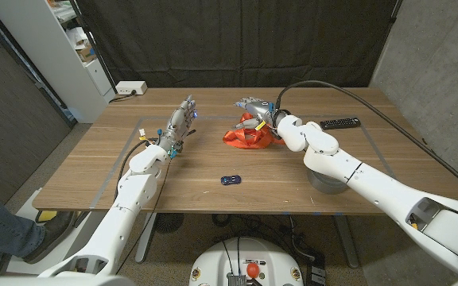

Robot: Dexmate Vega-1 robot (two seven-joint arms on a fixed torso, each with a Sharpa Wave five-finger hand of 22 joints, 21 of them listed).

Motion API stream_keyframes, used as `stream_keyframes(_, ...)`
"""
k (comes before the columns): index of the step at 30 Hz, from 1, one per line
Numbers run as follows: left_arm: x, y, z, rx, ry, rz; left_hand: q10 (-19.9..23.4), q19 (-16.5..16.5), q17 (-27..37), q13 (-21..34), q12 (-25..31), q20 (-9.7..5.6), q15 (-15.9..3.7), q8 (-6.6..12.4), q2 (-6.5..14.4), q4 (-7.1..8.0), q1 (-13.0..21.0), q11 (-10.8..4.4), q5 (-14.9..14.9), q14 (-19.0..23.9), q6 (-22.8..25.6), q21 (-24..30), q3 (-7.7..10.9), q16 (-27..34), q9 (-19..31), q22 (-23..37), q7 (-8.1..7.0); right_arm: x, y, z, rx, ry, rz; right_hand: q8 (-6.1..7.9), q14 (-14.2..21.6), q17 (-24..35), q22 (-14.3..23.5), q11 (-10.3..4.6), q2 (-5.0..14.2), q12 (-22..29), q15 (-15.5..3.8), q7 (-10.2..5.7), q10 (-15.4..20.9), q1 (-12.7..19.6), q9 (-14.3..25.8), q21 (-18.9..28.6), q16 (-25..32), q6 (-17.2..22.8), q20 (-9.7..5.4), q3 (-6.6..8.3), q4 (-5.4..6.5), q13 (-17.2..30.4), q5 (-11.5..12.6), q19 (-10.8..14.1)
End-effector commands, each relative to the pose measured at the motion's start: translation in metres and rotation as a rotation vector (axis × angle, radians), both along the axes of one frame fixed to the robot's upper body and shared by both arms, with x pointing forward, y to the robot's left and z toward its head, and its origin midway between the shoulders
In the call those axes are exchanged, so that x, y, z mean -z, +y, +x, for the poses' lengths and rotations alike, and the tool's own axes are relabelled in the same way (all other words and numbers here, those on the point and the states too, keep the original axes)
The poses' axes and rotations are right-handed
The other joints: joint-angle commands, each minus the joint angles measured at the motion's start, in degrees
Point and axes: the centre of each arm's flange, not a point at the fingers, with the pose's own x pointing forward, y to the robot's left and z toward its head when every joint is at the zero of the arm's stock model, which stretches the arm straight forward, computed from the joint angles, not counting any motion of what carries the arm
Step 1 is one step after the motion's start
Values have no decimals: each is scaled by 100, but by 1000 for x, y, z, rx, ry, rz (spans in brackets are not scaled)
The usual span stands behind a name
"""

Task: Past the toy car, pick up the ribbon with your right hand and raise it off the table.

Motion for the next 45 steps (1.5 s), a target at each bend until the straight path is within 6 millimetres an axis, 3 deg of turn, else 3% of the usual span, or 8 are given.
stream_keyframes(1,2,-1,-2,-2,0,-3,-43,-325,22,11,32,37,43,17,65,-36,4,22,-2,-39,30,-10,8,32,28,17,16,3,3,2,8,11,-25,20,-10,25,9,-1,-39,-4,-46,8,-9,9,11,-4,17,69,19,-38,-5,19,60,-246)
stream_keyframes(12,2,-1,-1,-3,-1,-4,-34,-340,23,10,34,41,53,21,74,-43,1,41,-3,-31,49,-11,6,33,28,17,22,4,9,10,44,46,-59,-22,-71,27,16,30,-64,-30,-12,111,-75,50,13,35,7,-35,25,-73,-17,20,137,-468)
stream_keyframes(23,1,0,3,0,7,-3,-15,-354,25,8,40,50,57,25,83,-51,-2,74,-5,-12,75,-11,2,39,28,18,21,7,9,20,68,78,-58,-49,-98,27,20,17,-79,-40,-7,146,-114,74,13,54,5,-125,25,-93,-25,21,174,-533)
stream_keyframes(45,0,1,11,1,27,10,-15,-369,27,7,36,66,60,27,100,-67,-6,43,-7,-23,107,-8,-3,32,29,19,28,16,12,41,124,152,-68,-82,-215,30,44,55,-79,-52,3,190,-214,104,17,162,-8,-326,7,-135,-18,25,249,-409)
